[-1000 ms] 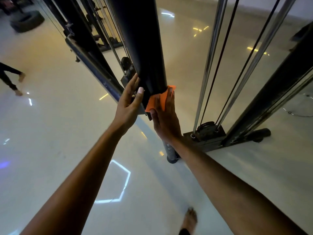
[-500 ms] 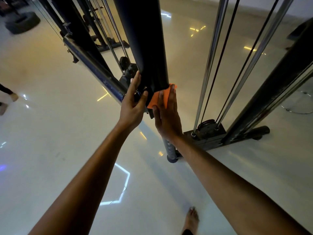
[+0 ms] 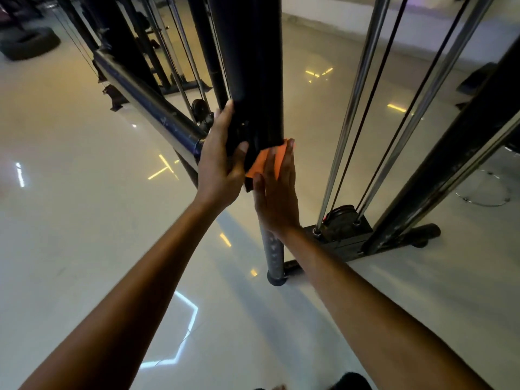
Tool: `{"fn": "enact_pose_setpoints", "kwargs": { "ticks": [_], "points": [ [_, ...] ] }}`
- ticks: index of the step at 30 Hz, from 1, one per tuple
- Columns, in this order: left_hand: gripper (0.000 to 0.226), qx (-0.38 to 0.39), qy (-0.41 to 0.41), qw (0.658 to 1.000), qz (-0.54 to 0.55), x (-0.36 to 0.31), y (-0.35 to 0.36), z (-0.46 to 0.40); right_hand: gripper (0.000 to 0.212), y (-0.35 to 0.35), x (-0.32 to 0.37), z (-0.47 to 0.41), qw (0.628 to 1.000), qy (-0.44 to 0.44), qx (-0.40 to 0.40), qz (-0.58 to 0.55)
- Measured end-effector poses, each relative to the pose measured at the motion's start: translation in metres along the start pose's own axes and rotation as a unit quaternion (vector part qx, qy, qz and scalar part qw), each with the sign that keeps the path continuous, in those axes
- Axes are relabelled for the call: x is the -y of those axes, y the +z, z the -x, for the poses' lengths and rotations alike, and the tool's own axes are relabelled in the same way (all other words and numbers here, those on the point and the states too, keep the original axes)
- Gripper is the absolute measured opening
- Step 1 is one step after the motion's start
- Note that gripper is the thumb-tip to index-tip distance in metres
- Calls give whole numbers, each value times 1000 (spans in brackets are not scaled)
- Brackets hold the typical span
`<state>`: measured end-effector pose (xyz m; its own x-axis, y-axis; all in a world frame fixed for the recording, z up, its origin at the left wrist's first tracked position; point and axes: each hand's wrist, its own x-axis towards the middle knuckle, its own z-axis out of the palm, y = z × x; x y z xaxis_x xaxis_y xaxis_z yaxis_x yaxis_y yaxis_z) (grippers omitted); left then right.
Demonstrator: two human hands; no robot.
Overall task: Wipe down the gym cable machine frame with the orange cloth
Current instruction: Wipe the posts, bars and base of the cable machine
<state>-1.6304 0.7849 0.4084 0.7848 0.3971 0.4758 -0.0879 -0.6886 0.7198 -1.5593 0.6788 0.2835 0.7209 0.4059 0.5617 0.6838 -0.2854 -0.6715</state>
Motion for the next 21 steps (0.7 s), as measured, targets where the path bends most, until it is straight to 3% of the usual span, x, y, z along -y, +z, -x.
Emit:
{"fn": "enact_pose_setpoints", "kwargs": {
  "ticks": [5,9,14,17,21],
  "points": [
    [67,-71,153,981,-93,35,16,3,69,27,-48,24,995,-89,-42,23],
    [66,-161,252,922,-248,79,40,17,67,59,-109,72,993,-109,-11,32],
    [58,-184,307,870,-339,128,61,50,65,50,-89,41,987,-142,-77,-9],
    [56,-194,328,837,-393,161,70,68,65,61,-112,66,981,-177,-77,33],
    [60,-187,321,836,-405,192,82,86,67,93,-168,118,979,-181,-47,79]
  ]
}}
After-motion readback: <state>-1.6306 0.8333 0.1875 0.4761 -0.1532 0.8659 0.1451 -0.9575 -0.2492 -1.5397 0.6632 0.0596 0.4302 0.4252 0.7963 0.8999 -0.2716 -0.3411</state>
